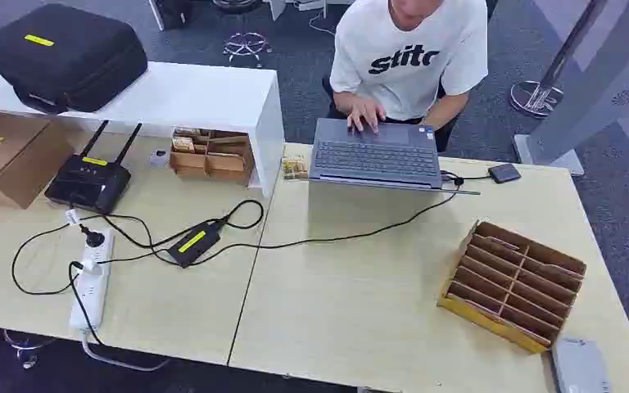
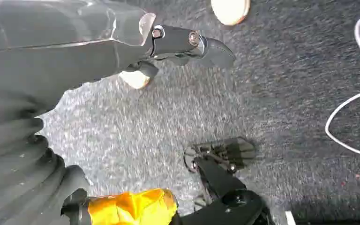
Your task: Pass the card to the sensor for recognition and then transmit it.
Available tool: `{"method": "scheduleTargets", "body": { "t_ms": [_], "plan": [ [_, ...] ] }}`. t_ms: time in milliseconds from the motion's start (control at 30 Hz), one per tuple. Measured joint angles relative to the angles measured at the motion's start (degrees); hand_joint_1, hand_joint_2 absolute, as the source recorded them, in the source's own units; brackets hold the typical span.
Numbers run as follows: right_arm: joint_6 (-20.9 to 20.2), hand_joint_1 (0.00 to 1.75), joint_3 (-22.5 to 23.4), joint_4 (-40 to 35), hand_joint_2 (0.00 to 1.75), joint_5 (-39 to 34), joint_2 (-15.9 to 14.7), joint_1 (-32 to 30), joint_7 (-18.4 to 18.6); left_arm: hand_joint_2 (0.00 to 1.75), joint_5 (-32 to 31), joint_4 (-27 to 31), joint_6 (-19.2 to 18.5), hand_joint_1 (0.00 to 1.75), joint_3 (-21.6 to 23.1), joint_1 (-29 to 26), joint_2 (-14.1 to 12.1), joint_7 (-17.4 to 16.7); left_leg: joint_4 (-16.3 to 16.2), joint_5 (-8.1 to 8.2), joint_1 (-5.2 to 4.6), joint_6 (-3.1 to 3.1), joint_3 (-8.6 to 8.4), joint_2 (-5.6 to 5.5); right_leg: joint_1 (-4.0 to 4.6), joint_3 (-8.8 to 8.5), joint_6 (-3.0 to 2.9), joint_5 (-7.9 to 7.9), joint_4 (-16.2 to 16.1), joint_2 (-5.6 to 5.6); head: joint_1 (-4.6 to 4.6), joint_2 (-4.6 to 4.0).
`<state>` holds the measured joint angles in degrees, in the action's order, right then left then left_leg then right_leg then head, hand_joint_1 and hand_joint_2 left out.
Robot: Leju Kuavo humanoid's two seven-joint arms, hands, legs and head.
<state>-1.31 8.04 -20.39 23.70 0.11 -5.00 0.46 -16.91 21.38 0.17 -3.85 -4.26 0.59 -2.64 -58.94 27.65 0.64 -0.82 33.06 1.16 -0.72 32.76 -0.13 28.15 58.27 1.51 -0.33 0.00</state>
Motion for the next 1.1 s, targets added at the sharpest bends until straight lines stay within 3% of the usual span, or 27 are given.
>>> {"method": "scheduleTargets", "body": {
  "t_ms": [333, 800, 833, 967, 1100],
  "plan": [
    [-1.07, 0.0, 6.52, 2.17, 1.75, 17.22, 1.14, 4.1, 0.26, 1.75, -12.1, -1.33, -0.5, 0.0, -3.54, 3.49, 0.31, -1.84, 0.0, 0.0, 0.02, 0.0, -0.13, 0.03, 0.01, -0.01, 0.0, 0.0, 0.0, -0.01, 0.0, 0.0],
    [-0.92, 0.0, 15.92, 6.01, 1.75, 40.8, 3.13, 5.03, 1.95, 1.75, -27.97, -4.02, 0.72, 0.0, -10.38, 7.96, 1.36, -5.71, 0.0, -0.04, 0.01, 0.02, -0.11, 0.02, 0.01, -0.13, -0.01, -0.01, 0.02, 0.01, 0.02, 0.0],
    [-0.76, 0.0, 16.58, 6.19, 0.0, 42.07, 3.26, 5.21, 2.1, 1.75, -28.82, -4.18, 1.1, 0.0, -10.91, 8.21, 1.46, -6.19, 0.0, -0.04, 0.01, 0.01, -0.11, 0.02, 0.01, -0.13, -0.01, -0.01, 0.02, -0.01, 0.0, 0.0],
    [0.79, 0.0, 21.08, 7.24, 0.0, 46.46, 4.09, 5.88, 3.02, 1.75, -32.49, -5.16, 3.15, 0.0, -13.83, 9.23, 2.01, -7.94, 0.0, -0.04, 0.02, 0.01, -0.1, 0.02, 0.02, -0.13, -0.02, -0.02, 0.02, 0.0, 0.02, 0.0],
    [1.55, 0.0, 27.66, 7.52, 0.0, 44.78, 4.72, 6.58, 1.93, 1.75, -33.56, -5.88, 4.26, 0.0, -16.35, 9.59, 2.25, -8.5, 0.0, -0.04, 0.02, 0.01, -0.1, 0.02, 0.02, -0.13, -0.02, -0.01, 0.02, -0.03, 0.0, 0.0]
  ]
}}
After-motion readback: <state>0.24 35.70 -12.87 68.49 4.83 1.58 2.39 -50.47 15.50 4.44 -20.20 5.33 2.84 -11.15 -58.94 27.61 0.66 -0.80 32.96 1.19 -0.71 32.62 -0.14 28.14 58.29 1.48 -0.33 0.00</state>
